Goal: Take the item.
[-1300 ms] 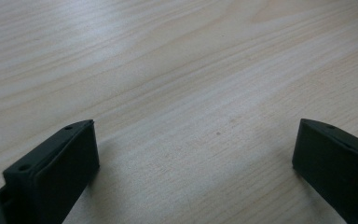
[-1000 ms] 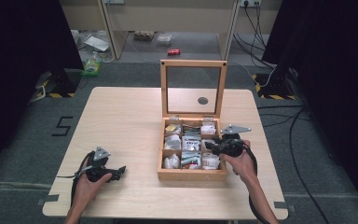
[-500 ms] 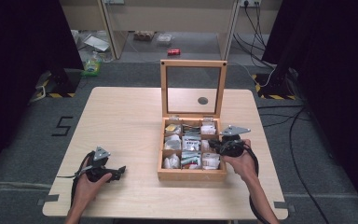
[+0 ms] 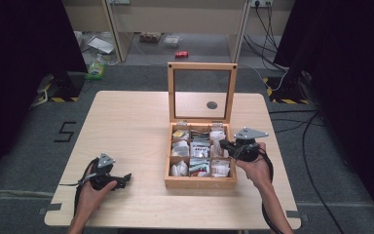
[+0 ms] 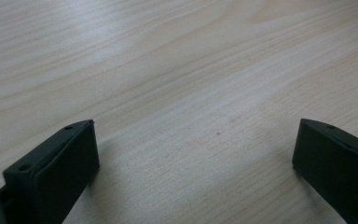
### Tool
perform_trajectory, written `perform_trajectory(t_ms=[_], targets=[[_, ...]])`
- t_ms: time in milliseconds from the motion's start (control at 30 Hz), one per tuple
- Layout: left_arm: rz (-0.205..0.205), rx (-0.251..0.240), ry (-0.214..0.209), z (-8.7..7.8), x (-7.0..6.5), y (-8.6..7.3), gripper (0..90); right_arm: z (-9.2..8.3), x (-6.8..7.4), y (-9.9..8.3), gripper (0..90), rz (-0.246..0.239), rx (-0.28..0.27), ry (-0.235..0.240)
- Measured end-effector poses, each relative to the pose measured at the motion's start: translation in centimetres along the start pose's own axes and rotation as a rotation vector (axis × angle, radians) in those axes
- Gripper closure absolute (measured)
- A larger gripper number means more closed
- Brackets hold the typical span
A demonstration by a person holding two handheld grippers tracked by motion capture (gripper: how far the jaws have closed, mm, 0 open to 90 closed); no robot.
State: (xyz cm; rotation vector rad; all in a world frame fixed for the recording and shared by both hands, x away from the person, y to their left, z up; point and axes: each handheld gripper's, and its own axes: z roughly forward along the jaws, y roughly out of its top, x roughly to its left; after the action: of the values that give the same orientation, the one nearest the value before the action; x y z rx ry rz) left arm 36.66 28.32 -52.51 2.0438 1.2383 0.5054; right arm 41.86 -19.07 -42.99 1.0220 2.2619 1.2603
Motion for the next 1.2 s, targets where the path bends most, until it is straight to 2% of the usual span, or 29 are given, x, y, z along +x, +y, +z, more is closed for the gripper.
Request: perform_trajectory(t_ms=[133, 533, 700, 867, 1033, 1200], targets=[[-0.003, -0.002, 0.000, 0.0, 0.0, 0.0, 0.0, -0.7, -0.2, 0.4, 88.7, -0.002, -0.025, -0.011], [0.000, 0.000, 0.000, 0.0, 0.0, 0.0, 0.0, -1.8, -0.8, 0.7, 88.6, 0.037, -0.078, -0.020], [0.000, 0.000, 0.000, 0.0, 0.0, 0.0, 0.0, -2.2, -1.0, 0.7, 88.6, 0.072, -0.105, 0.001], [-0.002, -0.001, 0.000, 0.0, 0.0, 0.0, 0.0, -2.2, -1.2, 0.7, 88.6, 0.079, -0.105, 0.007], [0.000, 0.000, 0.000, 0.0, 0.0, 0.0, 0.0, -2.4, -1.3, 0.8, 88.5, 0.085, -0.116, 0.000], [0.000, 0.000, 0.000, 0.0, 0.0, 0.0, 0.0, -3.7, -2.1, 0.8, 88.5, 0.107, -0.147, -0.033]])
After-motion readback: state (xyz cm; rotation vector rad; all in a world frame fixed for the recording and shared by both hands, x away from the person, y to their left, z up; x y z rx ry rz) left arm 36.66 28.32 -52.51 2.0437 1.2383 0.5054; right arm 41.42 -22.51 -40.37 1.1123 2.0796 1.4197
